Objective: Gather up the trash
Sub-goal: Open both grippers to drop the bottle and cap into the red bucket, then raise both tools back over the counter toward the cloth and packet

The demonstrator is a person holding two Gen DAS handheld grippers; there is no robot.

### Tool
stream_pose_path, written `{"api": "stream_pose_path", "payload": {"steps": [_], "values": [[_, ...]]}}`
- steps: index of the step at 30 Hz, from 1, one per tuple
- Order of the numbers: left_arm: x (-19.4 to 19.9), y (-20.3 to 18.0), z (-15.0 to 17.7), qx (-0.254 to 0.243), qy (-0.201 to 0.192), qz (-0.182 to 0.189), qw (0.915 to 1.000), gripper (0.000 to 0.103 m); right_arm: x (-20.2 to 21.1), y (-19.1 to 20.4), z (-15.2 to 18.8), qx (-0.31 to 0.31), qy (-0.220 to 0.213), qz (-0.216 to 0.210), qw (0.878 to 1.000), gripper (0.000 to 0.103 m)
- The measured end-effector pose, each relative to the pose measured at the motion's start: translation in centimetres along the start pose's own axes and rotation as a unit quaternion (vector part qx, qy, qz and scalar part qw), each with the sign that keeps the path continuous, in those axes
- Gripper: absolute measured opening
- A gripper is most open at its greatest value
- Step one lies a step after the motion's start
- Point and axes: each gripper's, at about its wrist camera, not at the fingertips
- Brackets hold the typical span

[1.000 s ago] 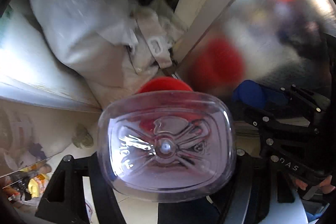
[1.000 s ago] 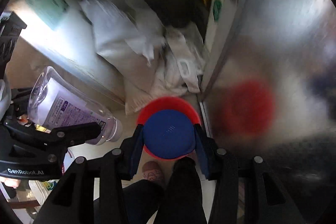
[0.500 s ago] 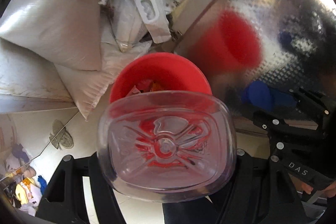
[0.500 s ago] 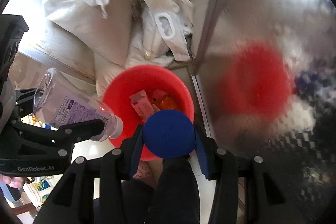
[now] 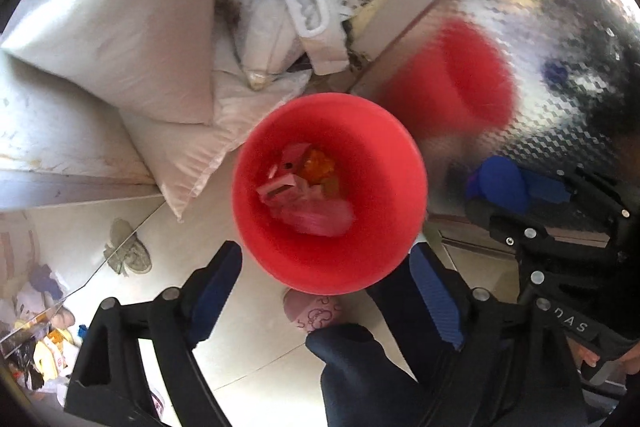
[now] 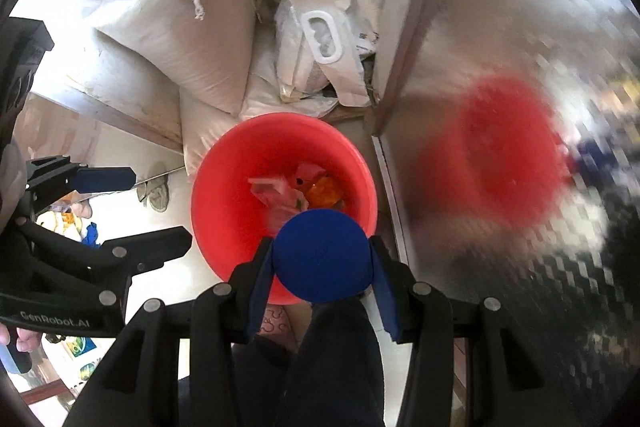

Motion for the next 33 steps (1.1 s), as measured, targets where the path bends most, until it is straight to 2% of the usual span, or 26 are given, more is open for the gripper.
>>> {"api": "stream_pose_path", "payload": {"steps": [4, 13, 15, 16, 17, 21, 26, 29, 33], "values": [[0.4, 1.3, 0.5, 0.013, 0.010, -0.013, 0.9998, 0.085, -0.4, 1.0, -0.4, 0.016, 0.000, -0.009, 1.000, 0.043], [1.2, 3.1, 1.3, 0.025, 0.004, -0.033, 0.9991, 0.085, -1.5, 3.0, -0.8, 0.057, 0.010, -0.023, 0.998, 0.043], [1.5, 3.2, 1.4, 0.027, 0.001, -0.037, 0.9989, 0.085, -1.9, 3.3, -0.7, 0.059, 0.022, -0.025, 0.998, 0.051], [1.7, 3.2, 1.5, 0.027, 0.000, -0.038, 0.9989, 0.085, -1.9, 3.4, -0.8, 0.059, 0.022, -0.025, 0.998, 0.066], [1.9, 3.2, 1.5, 0.027, -0.002, -0.038, 0.9989, 0.085, -1.7, 3.5, -0.8, 0.060, 0.016, -0.026, 0.998, 0.074], [3.6, 2.8, 1.8, 0.018, -0.007, -0.045, 0.9988, 0.085, -0.5, 3.9, -0.8, 0.067, 0.004, -0.014, 0.998, 0.079], [7.7, 1.9, 2.0, 0.012, -0.021, -0.049, 0.9985, 0.085, 2.6, 4.3, -1.1, 0.068, -0.007, -0.003, 0.998, 0.082], [11.3, 1.1, 1.9, 0.006, -0.036, -0.056, 0.9978, 0.085, 6.0, 4.7, -1.6, 0.074, -0.023, 0.013, 0.997, 0.089], [17.6, 0.1, 1.3, 0.014, -0.056, -0.066, 0.9961, 0.085, 12.1, 5.9, -3.0, 0.097, -0.047, 0.038, 0.993, 0.091]]}}
Point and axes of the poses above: each gripper's, at about its wrist camera, not at the fingertips, and x roughly against the way its jaws point, y to its left, z to its underside, and after that the axes turned 11 degrees about -y, right-handed
